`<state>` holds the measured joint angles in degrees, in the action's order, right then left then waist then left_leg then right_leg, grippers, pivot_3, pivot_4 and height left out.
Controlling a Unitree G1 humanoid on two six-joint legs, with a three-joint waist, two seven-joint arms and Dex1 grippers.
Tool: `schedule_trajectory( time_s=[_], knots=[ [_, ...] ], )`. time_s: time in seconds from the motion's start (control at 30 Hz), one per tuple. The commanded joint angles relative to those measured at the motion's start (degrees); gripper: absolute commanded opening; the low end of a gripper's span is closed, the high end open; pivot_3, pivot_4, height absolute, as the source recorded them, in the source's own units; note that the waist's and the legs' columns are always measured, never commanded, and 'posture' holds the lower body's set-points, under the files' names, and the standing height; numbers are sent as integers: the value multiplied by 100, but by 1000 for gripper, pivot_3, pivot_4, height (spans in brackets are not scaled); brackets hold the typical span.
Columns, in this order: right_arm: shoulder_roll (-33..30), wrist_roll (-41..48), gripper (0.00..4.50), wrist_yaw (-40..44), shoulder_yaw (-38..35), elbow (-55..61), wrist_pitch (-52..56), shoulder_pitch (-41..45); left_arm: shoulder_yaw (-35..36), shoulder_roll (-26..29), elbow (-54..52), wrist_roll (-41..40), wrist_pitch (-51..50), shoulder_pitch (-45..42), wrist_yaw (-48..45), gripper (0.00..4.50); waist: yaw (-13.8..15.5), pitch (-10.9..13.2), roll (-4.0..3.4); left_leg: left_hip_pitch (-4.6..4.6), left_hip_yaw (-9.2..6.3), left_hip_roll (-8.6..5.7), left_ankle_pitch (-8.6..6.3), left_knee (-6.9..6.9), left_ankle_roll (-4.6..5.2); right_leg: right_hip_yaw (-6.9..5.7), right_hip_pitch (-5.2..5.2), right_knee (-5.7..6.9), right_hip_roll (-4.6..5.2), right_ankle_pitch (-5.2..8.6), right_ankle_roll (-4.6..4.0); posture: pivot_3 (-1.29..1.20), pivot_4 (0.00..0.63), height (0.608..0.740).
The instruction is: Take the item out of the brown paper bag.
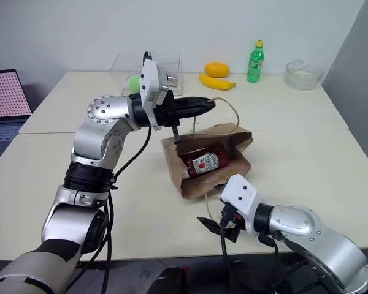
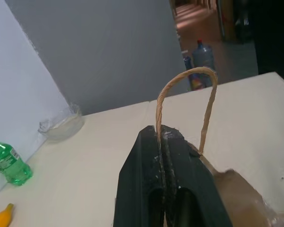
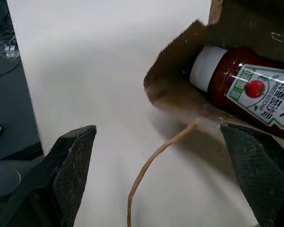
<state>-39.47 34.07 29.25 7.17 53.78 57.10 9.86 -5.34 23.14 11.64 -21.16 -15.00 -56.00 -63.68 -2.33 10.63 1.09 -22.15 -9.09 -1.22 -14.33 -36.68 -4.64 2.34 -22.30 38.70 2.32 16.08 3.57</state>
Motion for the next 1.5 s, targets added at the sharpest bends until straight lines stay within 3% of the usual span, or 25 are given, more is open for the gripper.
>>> schedule_trajectory(
  time_s=[0.03, 0.13, 0.27, 0.4, 0.53, 0.77, 1.0, 1.3, 1.5],
  knots=[
    [-253, 531, 4483, 294, -677, 416, -14, -125, 167, 86, -495, -370, -389, -70, -118, 0, 2, 0, 0, 0, 0, 0, 0, 0, 0, 0, 1, -1, 0, 0, 0, 0, 150, 740],
    [-447, 980, 4483, 425, -1244, 383, -44, -221, 150, 151, -697, -492, -629, 0, -184, 0, 16, 0, 1, 0, 0, 0, 0, 0, 0, 0, 1, -1, 0, -4, -6, 0, 150, 740],
    [-394, 794, 4483, 120, -1048, 96, -139, 367, 135, 201, -913, -597, -844, 96, -198, 0, -8, 1, 0, 4, 6, 2, 0, 0, 0, 4, 1, 3, 0, -3, -5, 0, 150, 740],
    [-380, -359, 4483, -63, 236, -696, -419, 1308, 179, 191, -967, -649, -930, 130, -129, 0, -35, 1, 0, 7, 8, 2, 0, 0, 0, 4, 0, 2, -1, -1, -2, 0, 150, 740],
    [-122, -2035, 4483, -24, 1861, -2319, -1218, 2553, 228, 196, -917, -651, -918, 115, -93, 0, -64, 2, -1, 5, 9, 0, 1, 2, -1, 5, -2, -1, 0, -2, -3, 0, 150, 740],
    [103, -3879, 4483, 681, 3258, -3935, -2566, 3601, 241, 241, -893, -625, -864, 127, -87, 0, -76, 3, -2, -7, 4, -1, 1, 10, -6, 1, -10, -12, 4, -12, -21, 0, 150, 740],
    [402, -5001, 4483, 1345, 3722, -4814, -3342, 4027, 249, 262, -871, -588, -816, 137, -68, 0, -94, 3, -2, -75, 10, -5, 12, -7, -30, 8, -91, 20, 8, -14, -23, 0, 150, 740],
    [1101, -5947, 4483, 1668, 3804, -6338, -3848, 4408, 213, 260, -882, -544, -754, 162, -24, 0, -98, 2, -2, -74, 11, -5, 14, -13, -32, 9, -93, 27, 8, -14, -25, 0, 150, 740],
    [1187, -6041, 3394, 1871, 3531, -6362, -4013, 4264, 215, 279, -828, -483, -705, 180, -2, 0, -98, 2, -3, -69, 9, -6, 18, -18, -38, 8, -89, 36, 7, -18, -27, 0, 150, 740]
  ],
)
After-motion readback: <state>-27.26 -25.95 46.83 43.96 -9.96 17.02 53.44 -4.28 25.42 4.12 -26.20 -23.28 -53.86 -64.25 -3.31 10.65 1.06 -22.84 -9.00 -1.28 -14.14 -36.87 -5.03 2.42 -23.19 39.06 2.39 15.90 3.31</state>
